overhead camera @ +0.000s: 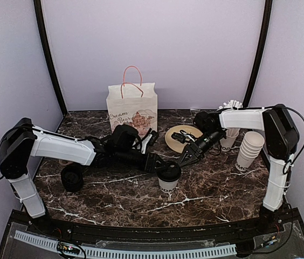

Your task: Pack the takeout coffee

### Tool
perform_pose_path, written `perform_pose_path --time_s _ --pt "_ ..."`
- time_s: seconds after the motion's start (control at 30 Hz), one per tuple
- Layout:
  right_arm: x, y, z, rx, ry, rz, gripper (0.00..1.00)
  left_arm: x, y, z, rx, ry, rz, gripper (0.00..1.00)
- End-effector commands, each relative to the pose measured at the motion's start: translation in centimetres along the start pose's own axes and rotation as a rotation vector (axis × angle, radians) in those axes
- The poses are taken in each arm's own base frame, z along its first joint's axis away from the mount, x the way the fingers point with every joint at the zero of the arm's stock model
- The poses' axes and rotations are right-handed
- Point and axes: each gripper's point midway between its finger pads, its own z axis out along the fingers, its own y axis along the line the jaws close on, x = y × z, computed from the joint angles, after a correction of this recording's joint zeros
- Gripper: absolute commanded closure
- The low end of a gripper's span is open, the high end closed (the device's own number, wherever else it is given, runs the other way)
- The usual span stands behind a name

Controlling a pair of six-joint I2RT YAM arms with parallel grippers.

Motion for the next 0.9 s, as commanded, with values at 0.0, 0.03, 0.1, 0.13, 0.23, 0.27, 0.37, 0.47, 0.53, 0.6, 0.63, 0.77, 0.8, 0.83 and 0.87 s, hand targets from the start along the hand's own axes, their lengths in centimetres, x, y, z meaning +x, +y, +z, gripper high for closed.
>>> perform_pose_path --time_s 0.0,0.03,0.1,0.13,0.23,0.27,0.37,0.47,0.53,0.6,0.63,0.77,0.8,0.83,0.87 --pt "1.7 -6.2 1.8 0.214 0.088 0.018 0.84 7.8 7.6 0.4 -0.225 0.205 -0.153 0.48" --pt "1.4 -5.4 1.5 0.191 0.079 -0.004 0.83 7.7 7.2 0.4 -0.204 0.205 -0.152 0.48" --pt "0.6 -3.4 0.8 0.132 0.05 -0.059 0.82 6.4 5.4 0.2 -0.129 0.164 -0.119 0.48" --pt "0.2 -2.2 0.4 0.101 0.034 -0.087 0.81 5.9 4.6 0.1 -0.1 0.146 -0.096 0.48" --pt "-0.7 0.8 -0.8 0.034 -0.003 -0.164 0.75 2.4 1.1 -1.0 -0.004 0.043 -0.012 0.4" --pt "-0.8 1.6 -1.2 0.016 -0.012 -0.18 0.72 1.6 0.3 -1.2 0.013 0.024 0.003 0.39" --pt "-1.0 3.0 -2.0 0.002 -0.027 -0.209 0.62 -0.6 -2.0 -2.3 0.066 -0.036 0.04 0.31" --pt "-1.1 3.1 -2.6 0.015 -0.038 -0.215 0.52 -1.9 -2.5 -2.9 0.049 -0.07 0.045 0.25" --pt "-1.0 3.0 -2.9 0.025 -0.04 -0.211 0.49 -2.3 -2.2 -3.4 0.015 -0.083 0.047 0.24" --pt "-0.6 2.8 -3.1 0.039 -0.039 -0.206 0.47 -2.5 -1.7 -4.0 -0.028 -0.096 0.049 0.23" --pt "-0.4 2.7 -3.1 0.046 -0.037 -0.204 0.46 -2.4 -1.4 -4.5 -0.047 -0.101 0.047 0.23" --pt "0.8 2.2 -3.0 0.068 -0.032 -0.203 0.42 -2.7 1.2 -6.2 -0.153 -0.144 -0.047 0.28" --pt "1.1 2.2 -2.9 0.069 -0.035 -0.207 0.4 -2.7 1.5 -6.4 -0.16 -0.151 -0.069 0.32" --pt "1.6 2.2 -2.8 0.068 -0.036 -0.204 0.38 -2.5 2.2 -6.6 -0.167 -0.154 -0.103 0.34" --pt "1.8 2.1 -2.7 0.071 -0.04 -0.208 0.36 -2.6 2.1 -6.5 -0.151 -0.158 -0.11 0.37"
